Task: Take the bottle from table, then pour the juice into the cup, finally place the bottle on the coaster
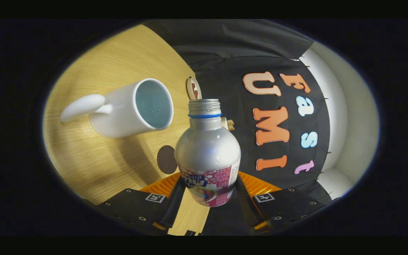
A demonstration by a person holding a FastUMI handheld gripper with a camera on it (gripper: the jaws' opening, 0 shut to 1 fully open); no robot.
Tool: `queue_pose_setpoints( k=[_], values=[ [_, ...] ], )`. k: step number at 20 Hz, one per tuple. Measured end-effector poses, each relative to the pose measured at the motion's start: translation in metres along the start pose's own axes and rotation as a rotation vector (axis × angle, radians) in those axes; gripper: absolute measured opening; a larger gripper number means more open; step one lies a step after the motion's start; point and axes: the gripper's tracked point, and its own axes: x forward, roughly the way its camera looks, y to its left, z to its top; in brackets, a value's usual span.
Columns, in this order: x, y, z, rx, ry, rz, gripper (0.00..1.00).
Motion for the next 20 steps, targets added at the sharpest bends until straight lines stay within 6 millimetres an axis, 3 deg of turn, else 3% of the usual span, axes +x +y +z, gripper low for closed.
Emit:
queue_pose_setpoints(
  k=[11,20],
  values=[
    [0.001,-0.013,0.008,-0.112,-0.013,-0.008,0.76],
    [0.001,-0.012,0.011,-0.192,-0.019,-0.001,0.75]
  ],
)
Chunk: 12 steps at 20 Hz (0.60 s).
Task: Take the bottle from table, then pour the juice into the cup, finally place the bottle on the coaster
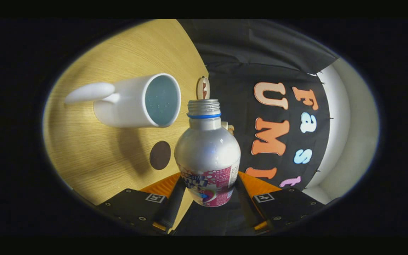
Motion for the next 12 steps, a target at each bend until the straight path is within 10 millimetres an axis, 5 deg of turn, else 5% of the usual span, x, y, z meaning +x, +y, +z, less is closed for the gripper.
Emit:
queue_pose_setpoints(
  k=[12],
  values=[
    [0.0019,0.0038,0.0015,-0.079,-0.002,0.022,0.75]
  ],
)
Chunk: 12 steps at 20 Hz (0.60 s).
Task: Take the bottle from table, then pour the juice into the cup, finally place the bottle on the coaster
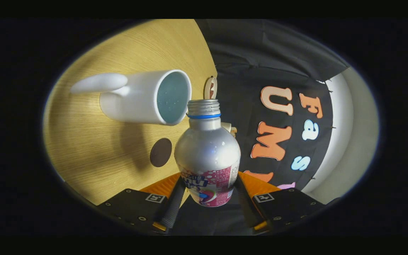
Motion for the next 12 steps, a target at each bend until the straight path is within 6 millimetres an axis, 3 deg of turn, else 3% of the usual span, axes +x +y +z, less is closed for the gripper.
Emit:
queue_pose_setpoints(
  k=[12],
  values=[
    [0.0032,-0.0063,0.0008,-0.060,-0.005,-0.006,0.75]
  ],
)
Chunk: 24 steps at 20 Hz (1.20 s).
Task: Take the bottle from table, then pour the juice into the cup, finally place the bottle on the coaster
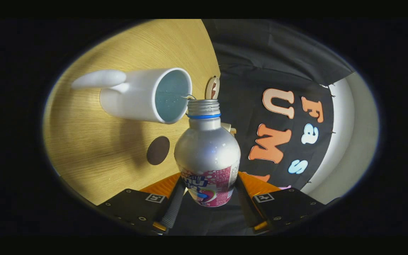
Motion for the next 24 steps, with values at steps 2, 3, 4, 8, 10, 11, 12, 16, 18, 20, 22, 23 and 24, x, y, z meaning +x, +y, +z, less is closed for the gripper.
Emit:
queue_pose_setpoints(
  k=[2,3,4,8,10,11,12,16,18,20,22,23,24],
  values=[
    [-0.001,0.000,0.002,-0.009,-0.006,0.001,0.75],
    [-0.001,0.000,0.002,-0.015,-0.008,0.002,0.75],
    [-0.001,-0.001,0.002,-0.020,-0.008,0.004,0.75],
    [0.001,-0.002,0.002,-0.030,-0.009,0.001,0.75],
    [-0.001,-0.003,0.003,-0.030,-0.009,0.004,0.75],
    [0.000,-0.002,0.002,-0.031,-0.009,0.005,0.75],
    [0.000,-0.003,0.002,-0.033,-0.009,0.004,0.75],
    [0.000,-0.004,0.002,-0.050,-0.005,0.001,0.75],
    [0.000,-0.005,0.001,-0.055,-0.006,-0.001,0.75],
    [0.000,-0.008,0.002,-0.063,-0.005,-0.005,0.75],
    [0.001,-0.010,0.001,-0.075,-0.005,-0.010,0.75],
    [0.002,-0.011,0.000,-0.079,-0.001,-0.010,0.75],
    [0.002,-0.012,-0.001,-0.080,0.000,-0.010,0.75]
  ],
)
